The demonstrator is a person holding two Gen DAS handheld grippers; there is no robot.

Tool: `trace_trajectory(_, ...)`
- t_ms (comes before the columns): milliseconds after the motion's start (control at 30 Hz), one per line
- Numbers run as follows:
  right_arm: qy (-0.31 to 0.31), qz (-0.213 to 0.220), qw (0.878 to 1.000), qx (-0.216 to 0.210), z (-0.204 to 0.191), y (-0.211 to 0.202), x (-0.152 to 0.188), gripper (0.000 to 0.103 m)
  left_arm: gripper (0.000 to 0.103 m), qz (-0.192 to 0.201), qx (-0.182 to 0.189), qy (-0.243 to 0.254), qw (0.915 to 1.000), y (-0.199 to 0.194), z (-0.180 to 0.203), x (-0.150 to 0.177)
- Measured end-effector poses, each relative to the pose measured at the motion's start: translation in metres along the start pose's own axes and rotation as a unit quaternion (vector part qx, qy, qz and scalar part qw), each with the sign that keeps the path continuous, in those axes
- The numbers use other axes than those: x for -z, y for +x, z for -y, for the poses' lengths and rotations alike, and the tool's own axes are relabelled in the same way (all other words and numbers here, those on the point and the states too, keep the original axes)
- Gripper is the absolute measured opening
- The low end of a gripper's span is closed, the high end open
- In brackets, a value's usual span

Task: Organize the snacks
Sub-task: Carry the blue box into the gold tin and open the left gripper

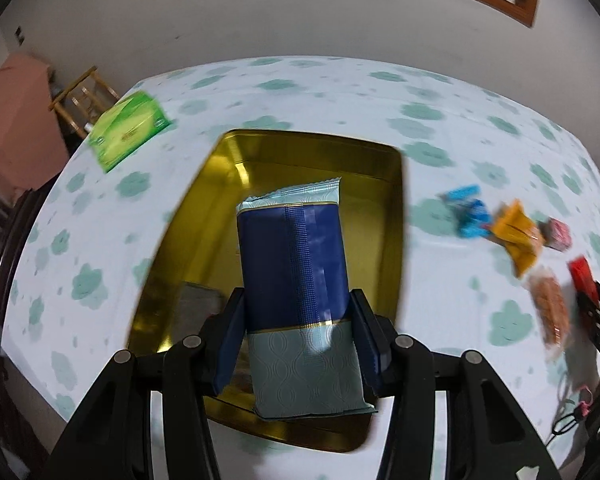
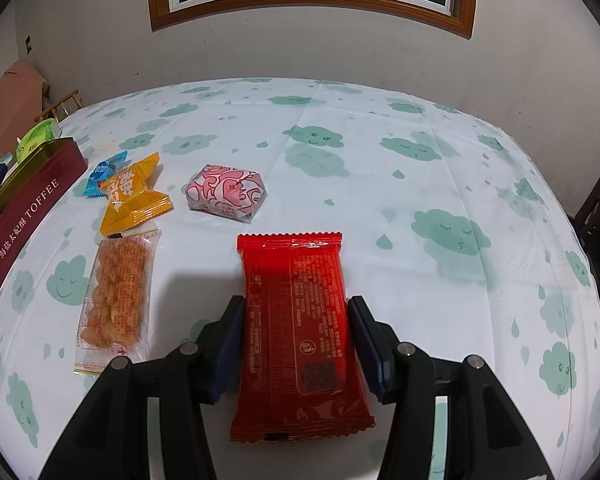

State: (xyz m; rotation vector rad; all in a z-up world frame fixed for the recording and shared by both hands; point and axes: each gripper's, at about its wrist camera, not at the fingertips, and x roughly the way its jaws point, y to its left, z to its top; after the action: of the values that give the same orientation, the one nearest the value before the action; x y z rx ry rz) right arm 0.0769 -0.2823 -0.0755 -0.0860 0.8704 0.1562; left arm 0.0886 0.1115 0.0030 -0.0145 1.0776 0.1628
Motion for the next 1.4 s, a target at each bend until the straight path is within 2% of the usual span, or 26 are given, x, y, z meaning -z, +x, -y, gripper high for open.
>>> trace_trajectory(233,0.000,0.000,1.000,0.000,0.000,0.000,0.000,0.054,0.046,-0.022,-0.008,0.016,0.9996,0.022,-0.035,-0.003)
trace_trajectory(467,0.000,0.000,1.000,0.000,0.000,0.000,0.000,0.054,0.046,-0.038,0.003,0.036,0.9986,0.041,-0.057,0.002)
trace_trajectory(633,0.000,0.000,1.000,0.000,0.000,0.000,-0.001,0.054,0.046,-0.031,0.020,0.051,0.9980,0.041,-0.062,0.004)
trace_trajectory(767,0.001,0.000,1.000,0.000,0.000,0.000,-0.001,0.053,0.048,-0.031,0.016,0.056,0.9978,0.043,-0.062,0.006)
trace_trajectory(1067,0.014,-0.023,0.999,0.019,-0.003,0.002,-0.006,0.052,0.055,-0.028,0.035,0.040,0.9982,0.039,-0.069,0.009)
trace_trajectory(1333,0.042,-0.035,0.998,0.043,-0.006,0.001,-0.008,0.051,0.061,0.000,0.034,0.026,0.9991,0.020,-0.069,0.017)
trace_trajectory(1400,0.045,-0.037,0.997,0.050,-0.008,0.001,-0.008,0.050,0.065,0.014,0.031,0.026,0.9991,0.011,-0.068,0.021)
